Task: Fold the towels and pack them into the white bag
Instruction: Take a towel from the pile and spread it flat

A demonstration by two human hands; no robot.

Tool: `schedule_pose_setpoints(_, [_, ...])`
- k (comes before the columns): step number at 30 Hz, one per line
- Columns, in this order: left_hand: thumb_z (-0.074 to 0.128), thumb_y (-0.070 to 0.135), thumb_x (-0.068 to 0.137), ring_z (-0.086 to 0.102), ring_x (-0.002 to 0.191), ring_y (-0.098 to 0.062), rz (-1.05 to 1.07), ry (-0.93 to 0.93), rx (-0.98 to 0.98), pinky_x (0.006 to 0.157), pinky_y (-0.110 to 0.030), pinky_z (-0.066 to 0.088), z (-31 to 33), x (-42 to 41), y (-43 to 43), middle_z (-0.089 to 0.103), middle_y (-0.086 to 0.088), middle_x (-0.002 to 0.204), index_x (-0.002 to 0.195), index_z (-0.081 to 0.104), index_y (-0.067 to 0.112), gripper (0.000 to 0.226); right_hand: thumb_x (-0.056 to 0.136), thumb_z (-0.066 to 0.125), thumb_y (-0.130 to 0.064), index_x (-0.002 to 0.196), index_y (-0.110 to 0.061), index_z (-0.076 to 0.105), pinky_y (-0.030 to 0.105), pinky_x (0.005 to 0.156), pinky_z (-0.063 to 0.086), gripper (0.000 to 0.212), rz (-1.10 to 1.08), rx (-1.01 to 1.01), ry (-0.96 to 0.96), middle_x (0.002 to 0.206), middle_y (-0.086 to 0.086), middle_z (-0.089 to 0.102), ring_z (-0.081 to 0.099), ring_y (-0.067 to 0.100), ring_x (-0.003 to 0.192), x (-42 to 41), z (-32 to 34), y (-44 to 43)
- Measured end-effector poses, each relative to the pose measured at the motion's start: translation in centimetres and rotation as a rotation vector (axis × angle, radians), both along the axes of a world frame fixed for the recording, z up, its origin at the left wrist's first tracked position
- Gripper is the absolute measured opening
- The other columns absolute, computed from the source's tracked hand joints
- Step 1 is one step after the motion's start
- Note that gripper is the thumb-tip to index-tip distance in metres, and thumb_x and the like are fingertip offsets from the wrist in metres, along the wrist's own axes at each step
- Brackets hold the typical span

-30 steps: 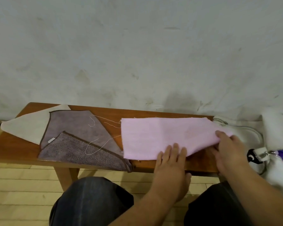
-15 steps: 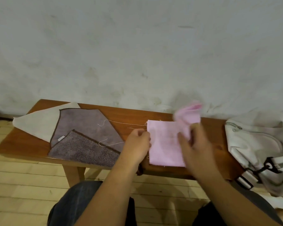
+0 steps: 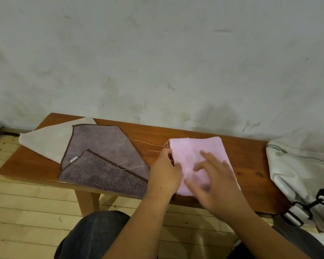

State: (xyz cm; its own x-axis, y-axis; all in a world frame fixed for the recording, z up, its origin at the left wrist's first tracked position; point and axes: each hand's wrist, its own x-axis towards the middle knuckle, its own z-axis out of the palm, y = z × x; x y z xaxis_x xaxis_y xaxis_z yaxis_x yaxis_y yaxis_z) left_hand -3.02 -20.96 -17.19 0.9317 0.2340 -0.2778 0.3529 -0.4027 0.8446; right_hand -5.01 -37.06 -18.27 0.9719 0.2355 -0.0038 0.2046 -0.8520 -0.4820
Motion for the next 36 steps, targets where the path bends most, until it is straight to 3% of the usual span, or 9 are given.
schedule_pose_setpoints(3, [0.055, 0.017, 0.100, 0.061, 0.111, -0.017, -0.034, -0.007, 0.116, 0.091, -0.034, 0.055, -0.6, 0.0, -0.3, 0.062, 0.004, 0.128, 0.143, 0.043, 0.027, 0.046, 0.088, 0.068, -0.057, 0.130, -0.030, 0.053, 0.042, 0.108, 0.045, 0.052, -0.420, 0.186, 0.068, 0.152, -0.004, 0.045, 0.046, 0.018, 0.134, 2.0, 1.4, -1.6])
schedule_pose_setpoints(6, [0.053, 0.013, 0.100, 0.055, 0.122, -0.018, -0.069, -0.047, 0.202, 0.101, -0.032, 0.049, -1.1, 0.0, -0.4, 0.055, 0.001, 0.138, 0.148, 0.041, 0.025, 0.051, 0.089, 0.068, -0.055, 0.147, -0.015, 0.044, 0.045, 0.098, 0.050, 0.074, -0.608, 0.312, 0.363, 0.146, 0.007, 0.052, 0.055, 0.029, 0.125, 3.7, 2.2, -2.6])
schedule_pose_setpoints(12, [0.054, 0.011, 0.099, 0.052, 0.127, -0.016, -0.166, -0.085, 0.274, 0.102, -0.028, 0.043, -1.2, -0.2, -0.7, 0.051, 0.003, 0.144, 0.150, 0.042, 0.026, 0.053, 0.092, 0.070, -0.044, 0.101, -0.015, 0.068, 0.050, 0.092, 0.057, 0.030, -0.552, 0.483, 0.495, 0.106, 0.006, 0.072, 0.067, 0.027, 0.098, 4.3, 2.9, -3.5])
schedule_pose_setpoints(14, [0.055, 0.012, 0.099, 0.052, 0.128, -0.015, -0.172, -0.095, 0.282, 0.103, -0.028, 0.045, -1.2, -0.2, -1.0, 0.052, 0.004, 0.145, 0.150, 0.043, 0.026, 0.053, 0.097, 0.064, -0.040, 0.102, -0.019, 0.065, 0.050, 0.093, 0.056, 0.022, -0.526, 0.462, 0.494, 0.107, 0.003, 0.068, 0.064, 0.026, 0.099, 4.0, 3.1, -3.5])
schedule_pose_setpoints(21, [0.058, 0.015, 0.098, 0.054, 0.125, -0.015, -0.245, -0.074, 0.242, 0.102, -0.031, 0.050, -1.3, -0.2, -3.0, 0.054, 0.007, 0.143, 0.151, 0.039, 0.029, 0.058, 0.096, 0.064, -0.025, 0.105, -0.019, 0.066, 0.059, 0.090, 0.057, 0.011, -0.624, 0.845, 0.488, 0.107, 0.011, 0.072, 0.068, 0.035, 0.099, 1.9, 4.5, -5.9])
schedule_pose_setpoints(24, [0.061, 0.031, 0.098, 0.056, 0.121, -0.011, -0.212, -0.072, 0.115, 0.097, -0.031, 0.054, -0.6, -0.4, -4.8, 0.053, 0.014, 0.139, 0.149, 0.038, 0.035, 0.056, 0.094, 0.066, -0.022, 0.102, -0.020, 0.066, 0.065, 0.085, 0.057, 0.008, -0.640, 0.952, 0.426, 0.103, 0.011, 0.073, 0.069, 0.038, 0.099, 0.7, 5.9, -7.2])
schedule_pose_setpoints(27, [0.055, 0.058, 0.095, 0.052, 0.120, -0.006, -0.176, 0.024, -0.241, 0.096, -0.030, 0.046, 0.8, -0.8, -7.0, 0.049, 0.024, 0.132, 0.149, 0.031, 0.043, 0.061, 0.094, 0.065, -0.015, 0.107, -0.016, 0.066, 0.064, 0.086, 0.057, 0.013, -0.575, 1.078, 0.426, 0.099, 0.010, 0.076, 0.071, 0.037, 0.098, -0.8, 7.9, -9.1])
schedule_pose_setpoints(31, [0.056, 0.079, 0.082, 0.059, 0.124, -0.013, -0.200, 0.279, -0.734, 0.111, -0.043, 0.041, 1.8, -1.5, -10.0, 0.058, 0.011, 0.140, 0.141, 0.050, 0.039, 0.071, 0.090, 0.059, -0.002, 0.112, -0.009, 0.067, 0.045, 0.069, 0.061, 0.024, -0.493, 1.259, 0.453, 0.100, 0.014, 0.076, 0.075, 0.029, 0.088, -3.1, 10.4, -12.1])
schedule_pose_setpoints(36, [0.062, 0.041, 0.096, 0.068, 0.115, -0.029, -0.280, 0.241, -0.929, 0.096, -0.047, 0.052, 4.2, -3.9, -13.9, 0.071, -0.006, 0.125, 0.132, 0.062, 0.030, 0.038, 0.086, 0.058, -0.002, 0.109, -0.011, 0.070, 0.036, 0.068, 0.055, 0.027, -0.577, 1.383, 0.387, 0.098, 0.016, 0.075, 0.071, 0.028, 0.084, -5.9, 11.5, -18.1])
